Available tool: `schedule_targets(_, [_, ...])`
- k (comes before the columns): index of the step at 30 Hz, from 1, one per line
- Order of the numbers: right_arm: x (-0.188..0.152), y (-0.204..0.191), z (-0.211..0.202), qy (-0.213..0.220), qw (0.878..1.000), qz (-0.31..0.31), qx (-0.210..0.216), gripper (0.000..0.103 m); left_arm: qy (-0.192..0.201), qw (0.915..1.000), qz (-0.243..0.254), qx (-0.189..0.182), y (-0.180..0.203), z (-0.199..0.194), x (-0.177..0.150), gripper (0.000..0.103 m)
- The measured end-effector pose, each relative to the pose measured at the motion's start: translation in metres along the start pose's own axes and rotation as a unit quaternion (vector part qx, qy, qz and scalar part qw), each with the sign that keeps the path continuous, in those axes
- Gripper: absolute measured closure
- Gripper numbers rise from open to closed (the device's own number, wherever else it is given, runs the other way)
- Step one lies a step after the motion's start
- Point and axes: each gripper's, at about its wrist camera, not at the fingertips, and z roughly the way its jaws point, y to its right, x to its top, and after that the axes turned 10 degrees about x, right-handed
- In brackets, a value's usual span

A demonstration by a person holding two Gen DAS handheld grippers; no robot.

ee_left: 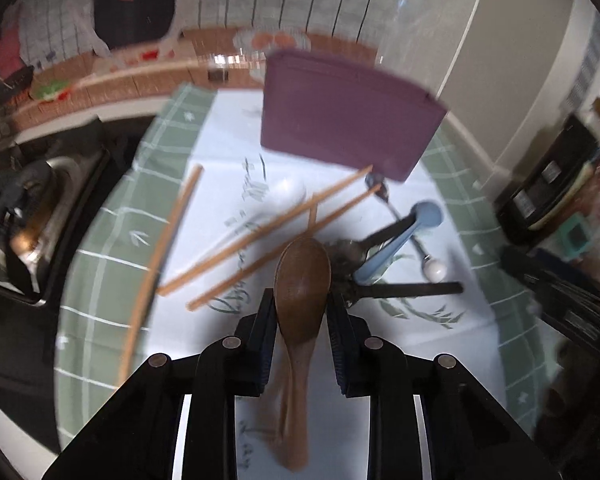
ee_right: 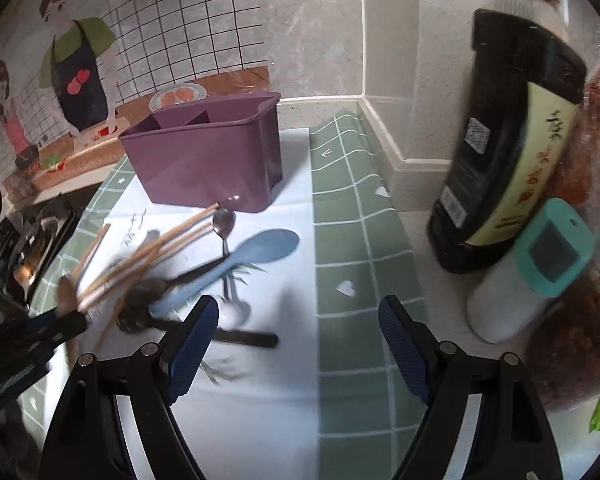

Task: Organize utensils
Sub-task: 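Lift the wooden spoon with the left gripper while the right gripper grasps the white-tipped metal spoon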

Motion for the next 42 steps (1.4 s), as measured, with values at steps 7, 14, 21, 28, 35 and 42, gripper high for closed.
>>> schedule_targets(7, [0.033,-0.003,0.055,-0.023,0.994,0.107,0.014,0.024,0.049,0.9985,-0.019,-0.016,-0.039,-0.049,0.005,0.085])
schedule_targets(14, [0.046,-0.007,0.112,-0.062,0.986,0.149,-0.048,0.032,0.065,0.9975,-0.024,-0.01,-0.065,-0.062,0.002,0.085])
schedule_targets(21, [0.049,-0.029,0.121,-0.085,0.993,0.064,-0.053,0.059,-0.007,0.9989,-0.045,-0.013,-0.079,-0.034,-0.007,0.063])
schedule_targets(28, [0.038,-0.028,0.091,-0.097,0.995,0.001,0.005,0.083,-0.09,0.9928,-0.068,-0.04,-0.061,0.002,-0.01,0.053])
schedule_targets(35, [0.028,-0.008,0.069,-0.099,0.994,-0.012,0.034,0.088,-0.15,0.9822,-0.112,-0.016,-0.051,0.041,-0.009,0.053])
schedule_targets(42, [0.01,-0.005,0.048,-0.087,0.995,-0.028,0.049,0.087,-0.15,0.9817,-0.113,0.032,-0.039,0.064,0.013,0.048])
